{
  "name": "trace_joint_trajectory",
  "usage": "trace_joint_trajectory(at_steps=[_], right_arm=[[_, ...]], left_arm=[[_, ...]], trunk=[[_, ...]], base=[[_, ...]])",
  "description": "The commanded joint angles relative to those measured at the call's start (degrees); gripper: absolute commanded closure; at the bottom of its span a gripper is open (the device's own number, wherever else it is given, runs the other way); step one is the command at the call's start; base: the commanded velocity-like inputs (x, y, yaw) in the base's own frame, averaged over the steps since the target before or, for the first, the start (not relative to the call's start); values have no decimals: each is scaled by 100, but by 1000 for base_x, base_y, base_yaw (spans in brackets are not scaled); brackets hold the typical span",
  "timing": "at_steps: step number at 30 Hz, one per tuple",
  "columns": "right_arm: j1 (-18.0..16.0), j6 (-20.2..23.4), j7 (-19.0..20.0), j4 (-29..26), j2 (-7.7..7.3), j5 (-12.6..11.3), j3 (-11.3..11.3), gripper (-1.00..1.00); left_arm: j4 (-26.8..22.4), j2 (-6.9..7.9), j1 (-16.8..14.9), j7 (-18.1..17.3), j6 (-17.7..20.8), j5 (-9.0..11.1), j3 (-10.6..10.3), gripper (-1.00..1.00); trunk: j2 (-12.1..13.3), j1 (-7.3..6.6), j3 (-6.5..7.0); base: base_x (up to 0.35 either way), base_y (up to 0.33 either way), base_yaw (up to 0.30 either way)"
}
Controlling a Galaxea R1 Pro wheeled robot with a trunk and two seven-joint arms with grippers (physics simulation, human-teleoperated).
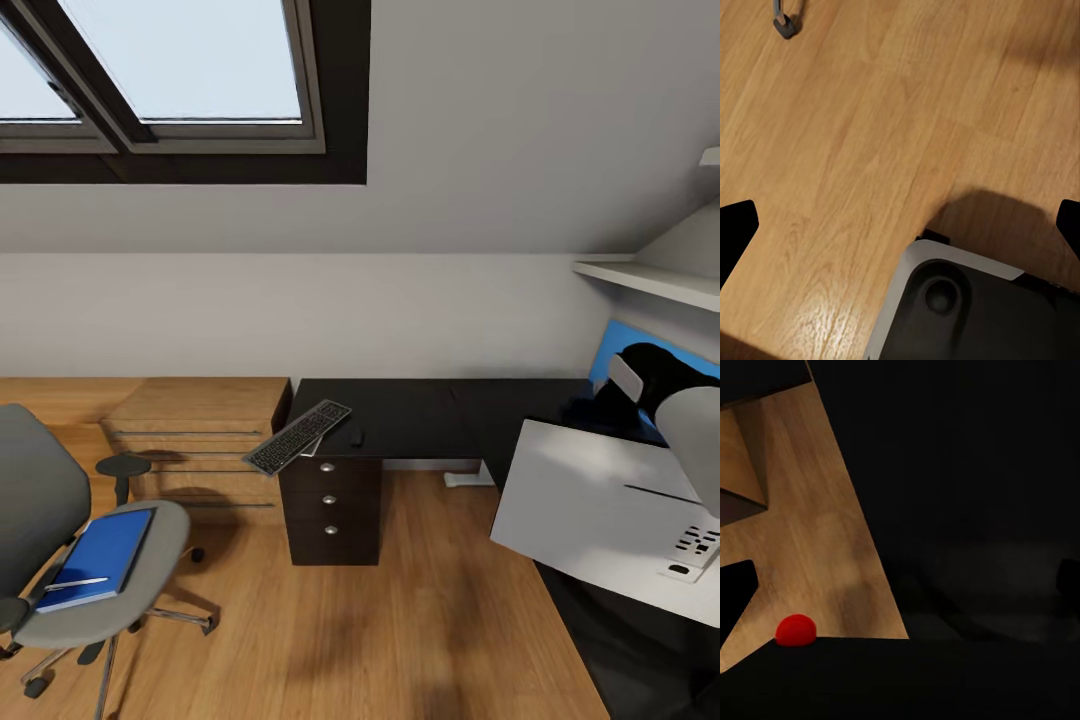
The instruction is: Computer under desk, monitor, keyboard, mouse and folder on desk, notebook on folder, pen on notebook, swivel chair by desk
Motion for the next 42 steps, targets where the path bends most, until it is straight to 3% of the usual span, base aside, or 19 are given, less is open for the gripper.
trace_joint_trajectory(at_steps=[1, 10, 18, 25, 42], right_arm=[[-4, 24, 23, -55, 10, -49, 43, -100], [-4, 37, 55, -153, 243, -43, 52, -100], [-4, 45, 56, -152, 674, -9, 72, -100], [-4, 45, 56, -154, 723, -7, 261, -100], [-20, 79, 56, -238, 786, 8, 415, -100]], left_arm=[[0, -2, -4, 7, -14, -12, 14, -100], [-1, -3, -4, 5, -12, -12, 6, -100], [0, -3, -4, -1, -8, -14, 5, -100], [3, -5, -4, -4, -8, -18, 1, -100], [4, -4, -4, -3, 9, -12, 5, -100]], trunk=[[-13, 4, -13], [-13, 4, -13], [-13, 4, -13], [-13, 4, -13], [-13, 4, -13]], base=[[0, 0, 0], [-8, 0, 0], [-168, 0, 0], [-207, 0, 0], [-153, 3, 0]])
